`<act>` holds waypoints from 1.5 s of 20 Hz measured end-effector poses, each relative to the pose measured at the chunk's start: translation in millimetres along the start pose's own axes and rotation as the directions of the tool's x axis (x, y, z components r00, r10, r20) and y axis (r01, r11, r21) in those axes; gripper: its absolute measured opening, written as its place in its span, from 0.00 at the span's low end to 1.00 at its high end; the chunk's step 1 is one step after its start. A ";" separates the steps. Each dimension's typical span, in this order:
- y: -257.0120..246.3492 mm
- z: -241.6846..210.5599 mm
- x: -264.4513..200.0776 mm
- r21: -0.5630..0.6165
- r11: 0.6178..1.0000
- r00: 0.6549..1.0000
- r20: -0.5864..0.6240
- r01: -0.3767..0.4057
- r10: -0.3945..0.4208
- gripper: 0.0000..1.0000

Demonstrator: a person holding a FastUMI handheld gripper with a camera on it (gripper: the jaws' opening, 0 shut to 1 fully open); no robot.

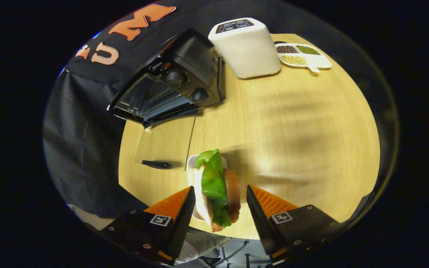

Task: Open the toaster oven, put the food inside, and close the toaster oven door.

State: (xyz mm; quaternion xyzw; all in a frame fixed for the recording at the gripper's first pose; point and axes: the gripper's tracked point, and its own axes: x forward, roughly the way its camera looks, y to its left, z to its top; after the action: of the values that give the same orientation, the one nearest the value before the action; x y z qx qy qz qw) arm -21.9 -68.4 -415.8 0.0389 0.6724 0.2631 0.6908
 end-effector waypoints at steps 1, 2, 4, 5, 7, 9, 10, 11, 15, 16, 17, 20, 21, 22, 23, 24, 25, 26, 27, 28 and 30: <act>-3.0 -2.0 2.7 -0.004 1.000 1.000 -0.022 0.010 -0.010 0.69; -1.9 -5.4 0.6 0.019 1.000 0.999 -0.050 0.002 -0.001 0.64; 6.3 -7.2 -3.8 0.099 0.995 0.997 -0.076 -0.022 0.030 0.49; 7.2 -3.8 -6.4 0.112 0.994 0.998 -0.059 -0.017 0.024 0.41; 6.7 -2.0 -13.6 0.087 0.996 1.000 -0.021 0.023 -0.021 0.31; 11.5 1.7 -25.6 0.086 0.995 0.998 0.027 0.049 -0.052 0.26; 18.6 5.2 -35.6 0.100 0.994 0.997 0.063 0.040 -0.046 0.24; 27.4 9.8 -45.3 0.112 0.993 0.994 0.102 0.028 -0.039 0.24; 59.8 21.5 -66.9 0.173 0.984 0.971 0.239 -0.042 -0.001 0.23; 68.2 23.0 -71.3 0.195 0.978 0.962 0.272 -0.072 0.017 0.23; 75.6 25.1 -75.1 0.214 0.972 0.952 0.305 -0.097 0.028 0.23; 102.6 29.5 -74.4 0.237 0.952 0.919 0.383 -0.193 0.091 0.23; 112.7 34.1 -70.9 0.240 0.942 0.904 0.411 -0.234 0.120 0.23; 121.3 37.9 -65.1 0.252 0.928 0.887 0.438 -0.273 0.142 0.23; 130.1 40.3 -57.3 0.265 0.915 0.876 0.455 -0.305 0.161 0.23; 136.8 43.1 -50.7 0.274 0.903 0.863 0.474 -0.330 0.172 0.23; 145.7 48.1 -41.6 0.279 0.891 0.848 0.496 -0.359 0.186 0.23; 156.2 52.3 -33.1 0.285 0.872 0.828 0.520 -0.398 0.208 0.23; 167.2 59.1 -24.0 0.295 0.846 0.806 0.545 -0.444 0.232 0.23; 175.3 65.7 -13.2 0.309 0.820 0.787 0.564 -0.482 0.250 0.23; 183.3 76.1 10.3 0.342 0.785 0.774 0.578 -0.516 0.257 0.23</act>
State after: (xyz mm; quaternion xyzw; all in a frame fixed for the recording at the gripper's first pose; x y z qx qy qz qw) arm -7.1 116.1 -343.4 0.4190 0.4885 0.2081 0.7366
